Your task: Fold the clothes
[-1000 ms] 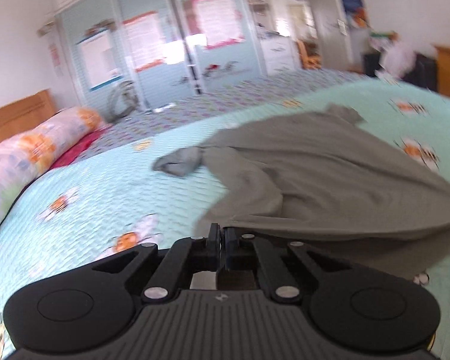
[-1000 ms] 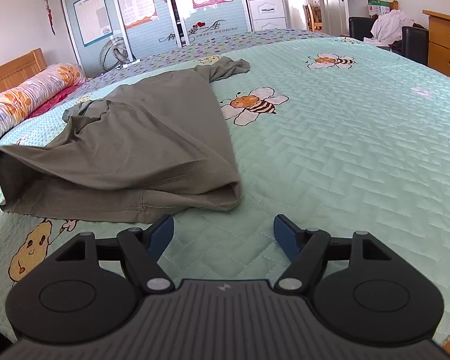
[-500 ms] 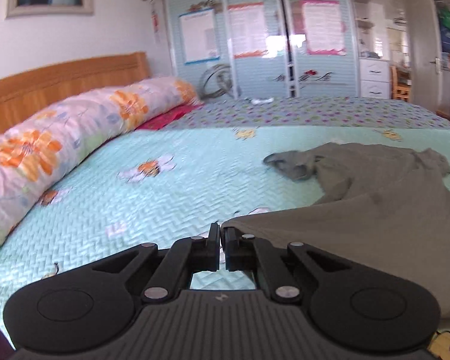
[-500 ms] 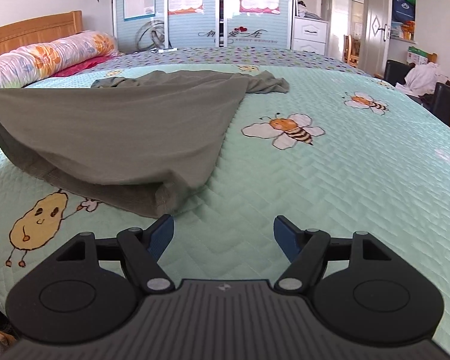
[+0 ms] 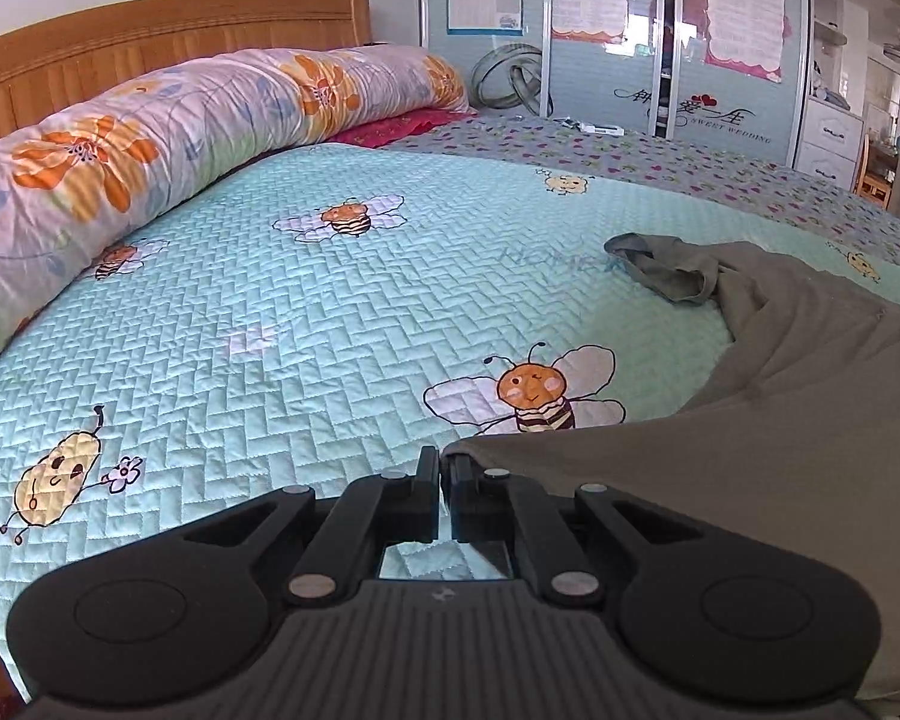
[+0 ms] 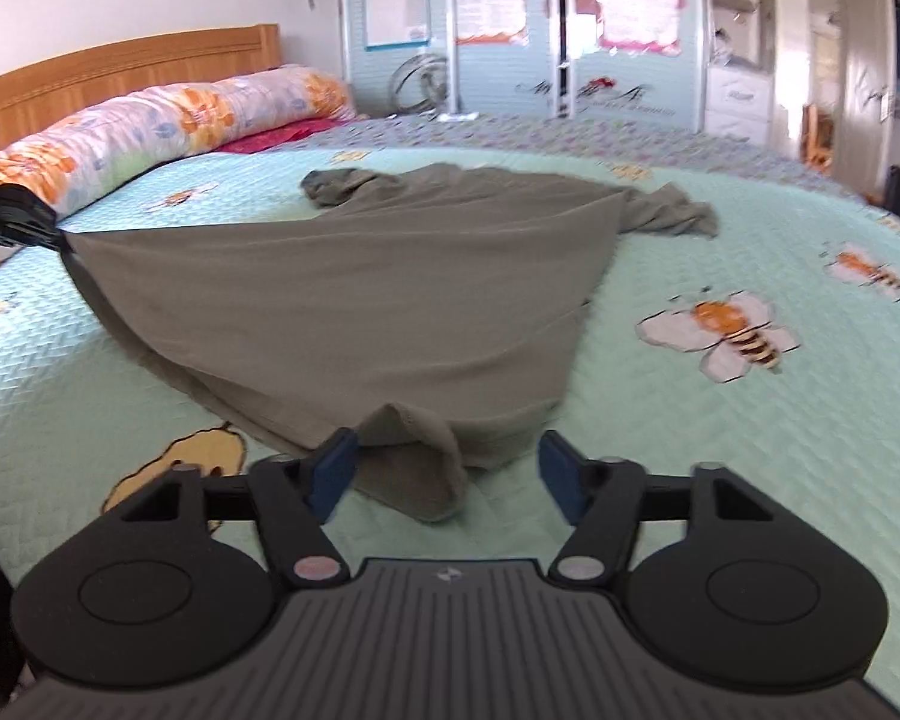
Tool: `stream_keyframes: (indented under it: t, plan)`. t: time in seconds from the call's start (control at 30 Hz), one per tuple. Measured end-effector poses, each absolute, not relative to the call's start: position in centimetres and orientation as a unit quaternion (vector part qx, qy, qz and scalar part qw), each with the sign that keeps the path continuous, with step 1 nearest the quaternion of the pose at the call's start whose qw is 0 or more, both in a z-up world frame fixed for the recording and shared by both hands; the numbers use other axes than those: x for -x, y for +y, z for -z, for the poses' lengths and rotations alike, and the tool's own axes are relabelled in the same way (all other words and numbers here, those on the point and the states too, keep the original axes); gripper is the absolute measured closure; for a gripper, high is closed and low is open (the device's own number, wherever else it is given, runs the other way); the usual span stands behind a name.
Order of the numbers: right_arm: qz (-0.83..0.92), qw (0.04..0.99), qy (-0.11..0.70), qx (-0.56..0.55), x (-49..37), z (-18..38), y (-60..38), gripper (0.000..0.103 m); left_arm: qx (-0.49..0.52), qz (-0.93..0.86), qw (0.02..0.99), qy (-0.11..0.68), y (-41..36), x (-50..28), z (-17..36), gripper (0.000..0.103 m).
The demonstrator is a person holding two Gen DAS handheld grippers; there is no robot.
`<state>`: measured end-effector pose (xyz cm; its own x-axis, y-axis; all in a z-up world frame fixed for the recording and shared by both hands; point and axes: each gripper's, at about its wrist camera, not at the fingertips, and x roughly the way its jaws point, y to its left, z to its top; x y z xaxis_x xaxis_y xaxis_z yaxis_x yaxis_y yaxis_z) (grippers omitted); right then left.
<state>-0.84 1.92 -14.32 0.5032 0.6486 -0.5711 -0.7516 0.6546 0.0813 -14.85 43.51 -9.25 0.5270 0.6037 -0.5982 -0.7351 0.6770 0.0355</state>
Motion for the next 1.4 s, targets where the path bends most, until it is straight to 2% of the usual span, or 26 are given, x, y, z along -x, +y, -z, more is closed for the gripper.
stream_keyframes:
  t: [0.03,0.1,0.17,0.23,0.27,0.4,0.5,0.57,0.63,0.73,0.8,0.9,1.13,1.2,1.3,1.4]
  plan:
    - [-0.410,0.857,0.298,0.092,0.6,14.4,2.2,0.060,0.109,-0.383,0.867,0.299,43.4,14.7,9.4,0.101]
    - [-0.411,0.855,0.301,0.097,0.5,14.5,2.5,0.080,0.107,-0.377,0.868,0.305,43.3,14.5,9.5,0.101]
    - [-0.412,0.856,0.296,0.099,0.6,14.4,2.6,0.082,0.103,-0.369,0.871,0.309,43.1,14.3,9.5,0.101]
    - [-0.406,0.861,0.287,0.107,0.6,14.4,2.6,0.093,0.101,-0.360,0.875,0.306,42.8,14.2,9.2,0.101]
    - [-0.390,0.869,0.283,0.118,0.4,14.5,2.6,0.103,0.100,-0.356,0.878,0.305,42.7,14.2,8.9,0.101]
    - [-0.298,0.911,0.257,0.121,-0.9,12.9,-0.2,0.103,0.104,-0.315,0.901,0.280,41.0,14.8,6.4,0.101]
    - [-0.246,0.943,0.193,0.112,-0.8,9.5,-3.6,0.103,0.110,-0.274,0.921,0.255,39.3,15.4,3.9,0.101]
    - [-0.238,0.951,0.152,0.125,0.2,7.5,-5.2,0.103,0.090,-0.266,0.921,0.269,38.0,15.7,3.9,0.101]
    - [-0.245,0.940,0.183,0.153,0.3,8.1,-5.6,0.103,0.079,-0.260,0.911,0.311,37.2,15.8,6.1,0.101]
    - [-0.254,0.906,0.289,0.175,-0.4,13.0,-5.9,0.103,0.077,-0.260,0.883,0.384,37.0,15.9,11.1,0.101]
    - [-0.257,0.894,0.328,0.164,-0.3,15.6,-6.2,0.103,0.070,-0.260,0.866,0.421,36.9,16.0,13.8,0.101]
    - [-0.252,0.898,0.324,0.159,0.3,16.1,-6.2,0.103,0.043,-0.260,0.866,0.426,36.4,16.2,14.8,0.101]
    - [-0.269,0.902,0.304,0.149,1.1,14.3,-6.7,0.103,0.028,-0.270,0.881,0.387,36.0,17.0,12.1,0.101]
    - [-0.274,0.904,0.292,0.149,1.5,13.6,-6.9,0.103,-0.001,-0.264,0.877,0.402,35.7,16.7,12.8,0.100]
    - [-0.280,0.883,0.332,0.178,1.3,15.7,-6.6,0.103,0.009,-0.245,0.865,0.439,35.9,16.4,14.8,0.099]
    - [-0.283,0.884,0.339,0.156,1.6,15.4,-7.4,0.099,-0.017,-0.224,0.867,0.445,35.0,16.9,15.1,0.098]
